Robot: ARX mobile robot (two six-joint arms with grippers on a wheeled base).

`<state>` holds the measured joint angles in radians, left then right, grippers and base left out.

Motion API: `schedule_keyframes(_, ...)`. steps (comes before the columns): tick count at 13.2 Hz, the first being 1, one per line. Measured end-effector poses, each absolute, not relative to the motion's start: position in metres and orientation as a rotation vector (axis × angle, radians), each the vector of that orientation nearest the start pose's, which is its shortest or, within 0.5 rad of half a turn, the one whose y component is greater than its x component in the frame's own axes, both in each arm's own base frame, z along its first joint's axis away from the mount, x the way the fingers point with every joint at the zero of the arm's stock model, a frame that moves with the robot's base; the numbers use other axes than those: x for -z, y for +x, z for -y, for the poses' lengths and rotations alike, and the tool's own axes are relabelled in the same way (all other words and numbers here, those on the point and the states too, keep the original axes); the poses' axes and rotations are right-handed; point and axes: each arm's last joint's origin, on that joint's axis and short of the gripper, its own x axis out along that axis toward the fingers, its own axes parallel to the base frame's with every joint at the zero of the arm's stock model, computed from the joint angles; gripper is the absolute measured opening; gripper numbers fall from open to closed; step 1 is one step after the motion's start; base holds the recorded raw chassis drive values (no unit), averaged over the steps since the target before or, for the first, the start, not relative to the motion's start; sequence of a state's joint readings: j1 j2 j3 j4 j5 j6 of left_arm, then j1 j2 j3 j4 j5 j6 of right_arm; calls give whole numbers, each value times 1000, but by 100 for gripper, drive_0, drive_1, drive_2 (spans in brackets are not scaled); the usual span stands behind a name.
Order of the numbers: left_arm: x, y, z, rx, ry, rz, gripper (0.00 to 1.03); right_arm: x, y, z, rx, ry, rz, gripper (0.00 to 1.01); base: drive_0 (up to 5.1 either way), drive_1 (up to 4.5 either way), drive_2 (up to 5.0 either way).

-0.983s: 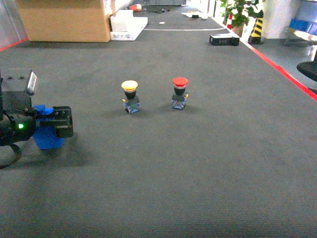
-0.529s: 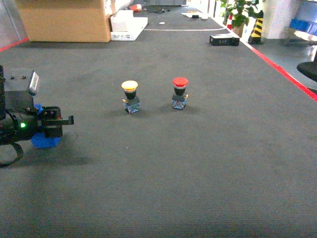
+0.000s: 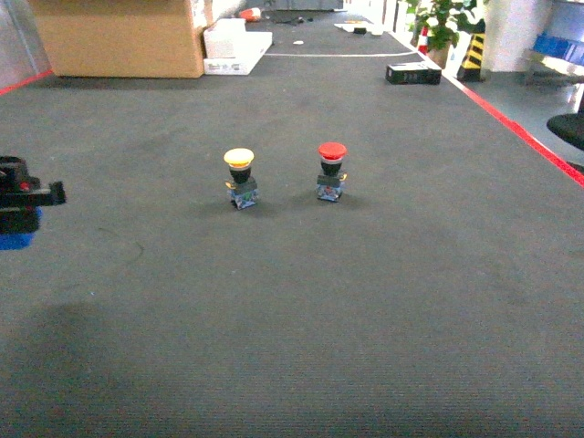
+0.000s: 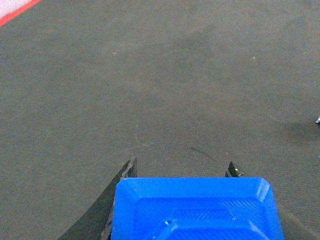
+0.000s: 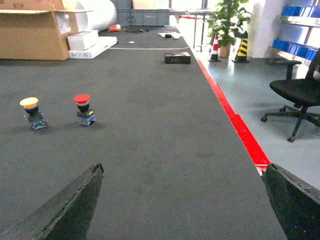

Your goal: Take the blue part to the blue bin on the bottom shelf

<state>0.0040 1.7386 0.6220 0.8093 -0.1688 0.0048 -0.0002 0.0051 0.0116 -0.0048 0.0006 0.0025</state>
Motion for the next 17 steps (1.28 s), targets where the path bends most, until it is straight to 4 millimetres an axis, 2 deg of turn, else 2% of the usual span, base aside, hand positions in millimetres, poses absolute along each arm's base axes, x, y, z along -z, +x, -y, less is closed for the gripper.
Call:
schedule_keyframes(5, -212, 219, 11, -254, 52, -107, 44, -167, 97, 0, 0, 2, 1, 98, 0, 0, 0)
schedule_keyframes(9, -222, 144, 25, -287, 38, -74, 43, -167, 97, 0, 0, 2, 2, 98, 0, 0, 0)
schedule_keyframes(11, -227, 113, 27, -287, -1, -31, 43, -167, 97, 0, 0, 2, 1, 98, 0, 0, 0)
schedule_keyframes(13, -220, 98, 28, -285, -14, -36, 43, -167, 97, 0, 0, 2, 1, 98, 0, 0, 0)
schedule_keyframes(17, -220, 98, 27, -282, -30, -26, 43, -167, 97, 0, 0, 2, 2, 98, 0, 0, 0)
